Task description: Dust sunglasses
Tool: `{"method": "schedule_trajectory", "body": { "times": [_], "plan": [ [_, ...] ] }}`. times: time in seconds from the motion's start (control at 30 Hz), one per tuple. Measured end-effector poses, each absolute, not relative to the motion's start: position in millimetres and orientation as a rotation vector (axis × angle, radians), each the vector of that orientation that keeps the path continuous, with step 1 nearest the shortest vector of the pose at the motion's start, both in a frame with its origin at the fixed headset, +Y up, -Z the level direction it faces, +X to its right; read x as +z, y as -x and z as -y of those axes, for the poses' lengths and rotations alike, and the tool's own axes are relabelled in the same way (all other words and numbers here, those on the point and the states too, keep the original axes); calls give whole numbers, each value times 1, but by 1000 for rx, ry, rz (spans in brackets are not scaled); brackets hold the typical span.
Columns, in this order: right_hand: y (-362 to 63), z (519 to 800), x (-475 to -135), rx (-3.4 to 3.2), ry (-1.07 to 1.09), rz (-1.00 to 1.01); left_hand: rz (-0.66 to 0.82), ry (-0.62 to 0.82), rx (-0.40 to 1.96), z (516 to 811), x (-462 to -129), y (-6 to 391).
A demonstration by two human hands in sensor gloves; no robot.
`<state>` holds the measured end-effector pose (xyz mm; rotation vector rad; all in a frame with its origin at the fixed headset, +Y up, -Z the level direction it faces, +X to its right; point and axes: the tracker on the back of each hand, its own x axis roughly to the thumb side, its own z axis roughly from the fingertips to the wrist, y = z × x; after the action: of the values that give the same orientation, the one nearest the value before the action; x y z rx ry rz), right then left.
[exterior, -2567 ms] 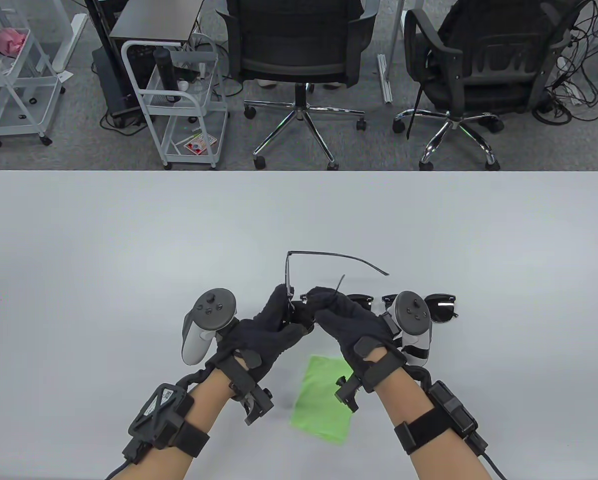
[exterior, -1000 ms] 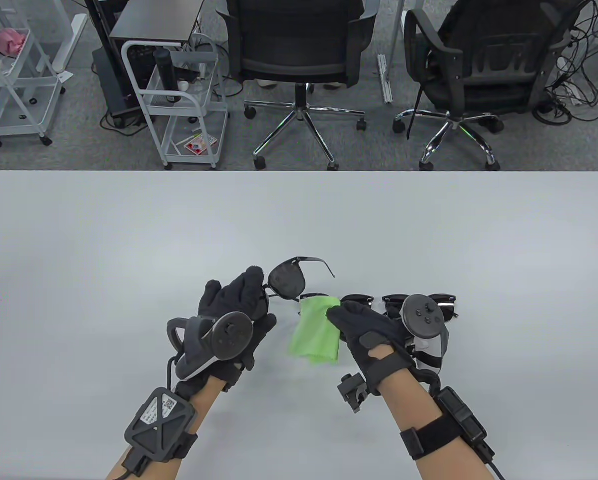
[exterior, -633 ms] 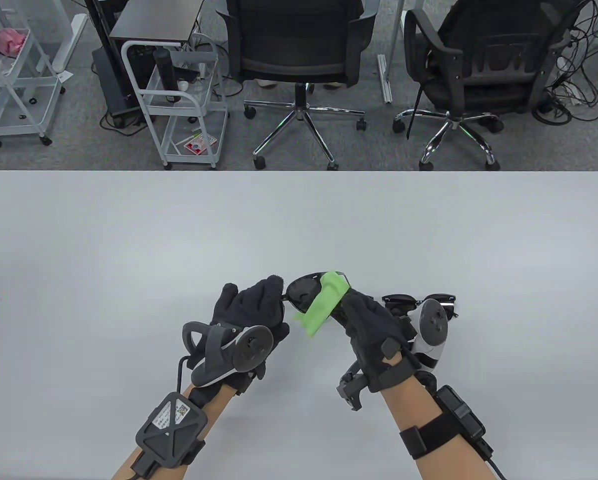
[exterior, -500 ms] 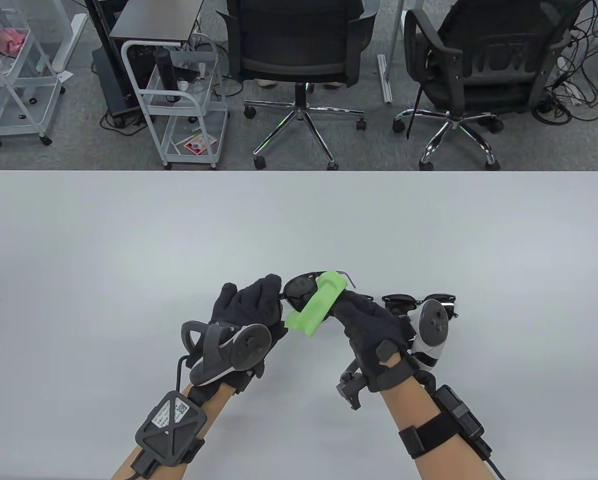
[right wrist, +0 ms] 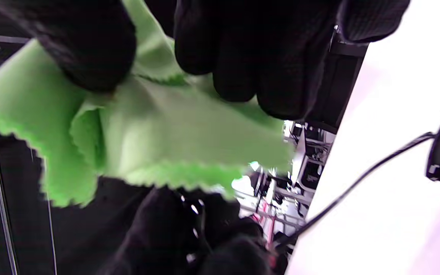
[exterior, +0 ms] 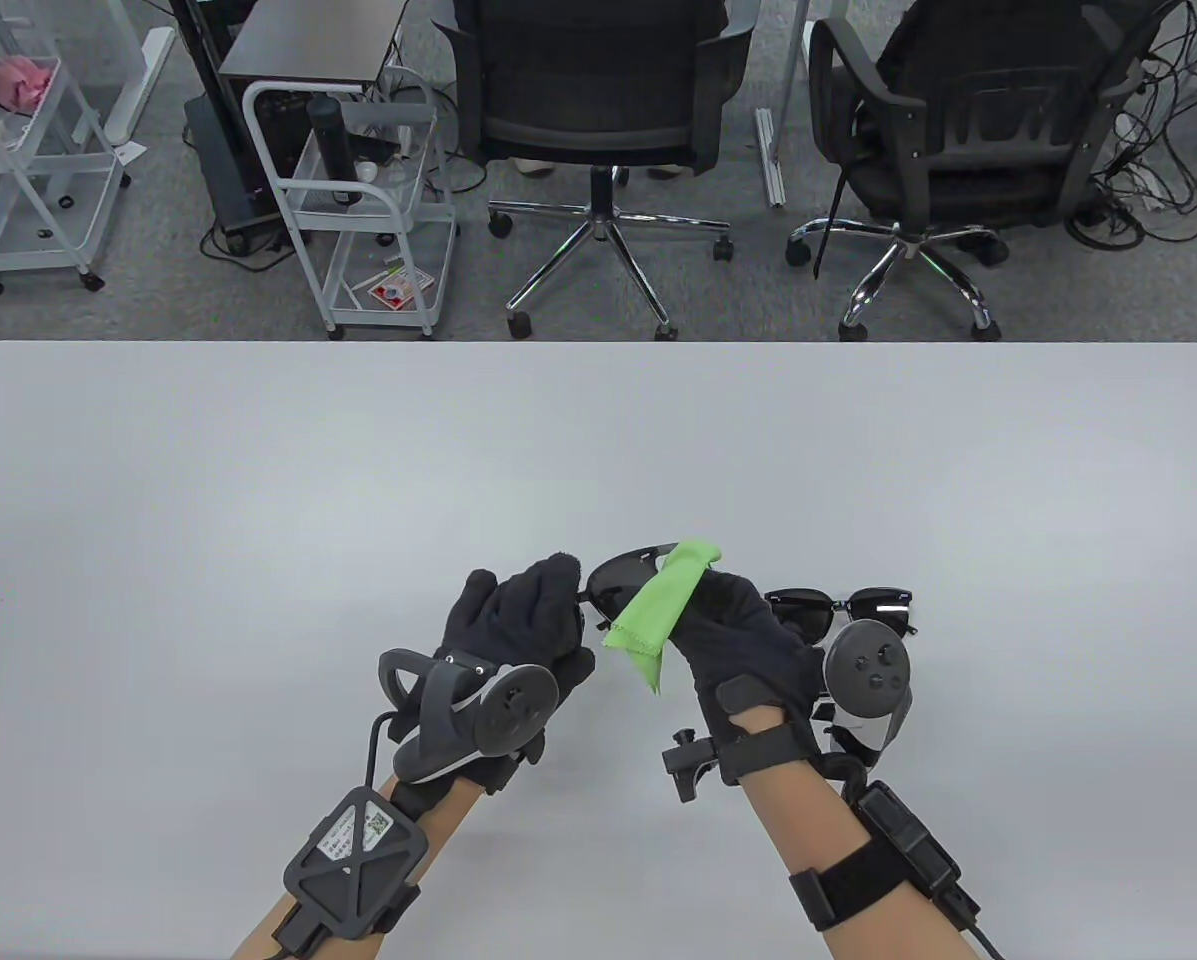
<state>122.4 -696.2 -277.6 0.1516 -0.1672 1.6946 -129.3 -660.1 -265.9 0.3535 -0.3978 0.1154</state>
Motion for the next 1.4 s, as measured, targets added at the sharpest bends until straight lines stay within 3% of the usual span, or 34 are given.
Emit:
{"method": "schedule_trajectory", "body": {
  "times": [0.13, 0.3, 0.5, 0.63, 0.8, 1.1, 1.4],
  "plan": [
    [-114, 697, -283, 1514, -272, -9, 443, -429, -57, 659, -260, 123],
    [-108, 706, -285, 1365, -268, -116, 470, -519, -165, 653, -254, 120],
    [-109, 711, -284, 1436, -120, 24, 489, -511, -130, 655, -252, 114],
    [-117, 700, -287, 1523, -171, 118, 484, -515, -90, 648, -253, 118],
    [-123, 698, -289, 1489, -285, 59, 463, -530, 33, 640, -256, 129],
    [-122, 696, -281, 1556, -168, 219, 537, -546, -11, 639, -249, 118],
    [-119, 717, -293, 1399, -252, -53, 523, -497, -35, 647, -252, 119]
  ]
}}
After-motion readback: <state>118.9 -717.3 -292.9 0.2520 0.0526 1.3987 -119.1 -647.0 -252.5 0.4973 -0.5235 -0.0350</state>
